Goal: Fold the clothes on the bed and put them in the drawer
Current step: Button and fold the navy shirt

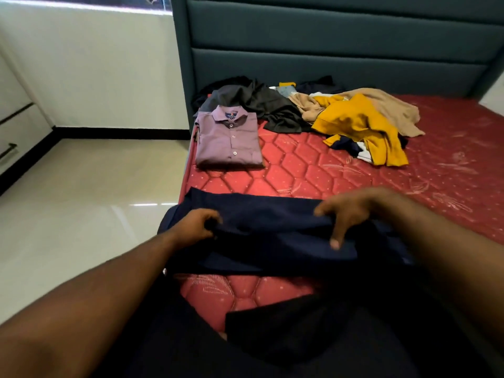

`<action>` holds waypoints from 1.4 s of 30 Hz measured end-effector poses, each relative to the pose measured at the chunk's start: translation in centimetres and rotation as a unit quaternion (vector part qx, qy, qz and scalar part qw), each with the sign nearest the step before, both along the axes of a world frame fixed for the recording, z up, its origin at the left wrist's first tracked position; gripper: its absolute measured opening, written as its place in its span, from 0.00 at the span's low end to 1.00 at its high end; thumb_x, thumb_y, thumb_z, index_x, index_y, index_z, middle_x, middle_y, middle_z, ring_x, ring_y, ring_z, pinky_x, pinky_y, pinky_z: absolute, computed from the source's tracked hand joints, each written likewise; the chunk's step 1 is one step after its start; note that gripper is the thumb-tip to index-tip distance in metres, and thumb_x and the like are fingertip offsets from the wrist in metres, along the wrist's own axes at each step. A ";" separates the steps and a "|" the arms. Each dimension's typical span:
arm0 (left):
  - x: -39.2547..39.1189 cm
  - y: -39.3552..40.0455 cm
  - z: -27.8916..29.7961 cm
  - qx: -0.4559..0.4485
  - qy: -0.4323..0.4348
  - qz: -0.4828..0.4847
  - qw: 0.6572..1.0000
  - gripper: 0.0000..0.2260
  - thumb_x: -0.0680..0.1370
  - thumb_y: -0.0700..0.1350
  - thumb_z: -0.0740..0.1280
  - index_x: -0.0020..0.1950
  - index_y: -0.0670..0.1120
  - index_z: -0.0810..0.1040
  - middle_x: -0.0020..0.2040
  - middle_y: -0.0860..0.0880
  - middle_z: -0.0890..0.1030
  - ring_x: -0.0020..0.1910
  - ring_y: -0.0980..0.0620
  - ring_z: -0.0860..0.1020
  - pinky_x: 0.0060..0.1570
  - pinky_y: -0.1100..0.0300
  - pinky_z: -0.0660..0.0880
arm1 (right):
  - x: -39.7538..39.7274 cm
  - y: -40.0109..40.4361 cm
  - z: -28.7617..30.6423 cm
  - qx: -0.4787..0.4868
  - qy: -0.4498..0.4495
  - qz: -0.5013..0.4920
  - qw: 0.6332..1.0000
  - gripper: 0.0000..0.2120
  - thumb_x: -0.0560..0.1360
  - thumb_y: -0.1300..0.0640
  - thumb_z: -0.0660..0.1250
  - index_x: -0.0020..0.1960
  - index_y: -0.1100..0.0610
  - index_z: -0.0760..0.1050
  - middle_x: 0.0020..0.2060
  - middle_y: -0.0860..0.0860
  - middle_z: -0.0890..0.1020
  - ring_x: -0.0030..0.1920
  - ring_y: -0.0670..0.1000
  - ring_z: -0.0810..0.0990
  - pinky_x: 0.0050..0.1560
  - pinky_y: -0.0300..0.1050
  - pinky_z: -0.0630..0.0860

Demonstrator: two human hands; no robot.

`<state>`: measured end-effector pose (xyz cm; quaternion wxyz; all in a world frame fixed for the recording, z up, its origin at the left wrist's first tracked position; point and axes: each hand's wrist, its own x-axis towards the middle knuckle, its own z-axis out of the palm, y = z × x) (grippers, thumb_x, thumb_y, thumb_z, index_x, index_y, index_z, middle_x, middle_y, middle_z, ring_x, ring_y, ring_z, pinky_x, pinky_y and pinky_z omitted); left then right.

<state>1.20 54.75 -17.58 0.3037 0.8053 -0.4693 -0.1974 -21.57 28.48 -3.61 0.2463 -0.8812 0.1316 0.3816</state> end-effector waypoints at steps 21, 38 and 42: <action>-0.1 -2.2 2.2 0.203 -0.044 -0.105 0.972 0.07 0.68 0.43 0.70 0.33 0.54 0.78 0.38 0.57 0.82 0.38 0.61 0.78 0.49 0.58 0.72 | -0.4 -2.3 -3.5 0.105 -0.105 -0.107 0.983 0.18 0.61 0.57 0.81 0.45 0.54 0.76 0.39 0.51 0.82 0.39 0.48 0.79 0.44 0.47 0.75; 1.2 -12.3 2.1 0.075 0.103 0.020 0.992 0.09 0.70 0.43 0.61 0.42 0.47 0.80 0.40 0.47 0.83 0.43 0.47 0.81 0.46 0.59 0.76 | -1.7 -11.5 -9.5 0.003 -0.013 -0.266 0.964 0.17 0.72 0.38 0.69 0.46 0.52 0.77 0.38 0.48 0.80 0.36 0.50 0.74 0.33 0.40 0.68; -4.1 -17.0 1.2 0.169 0.118 -0.124 0.971 0.06 0.78 0.45 0.68 0.48 0.43 0.82 0.38 0.49 0.82 0.39 0.52 0.78 0.45 0.56 0.77 | -4.2 -11.5 -11.7 0.067 -0.010 -0.225 0.972 0.10 0.69 0.50 0.76 0.42 0.52 0.76 0.36 0.46 0.78 0.37 0.47 0.73 0.35 0.41 0.70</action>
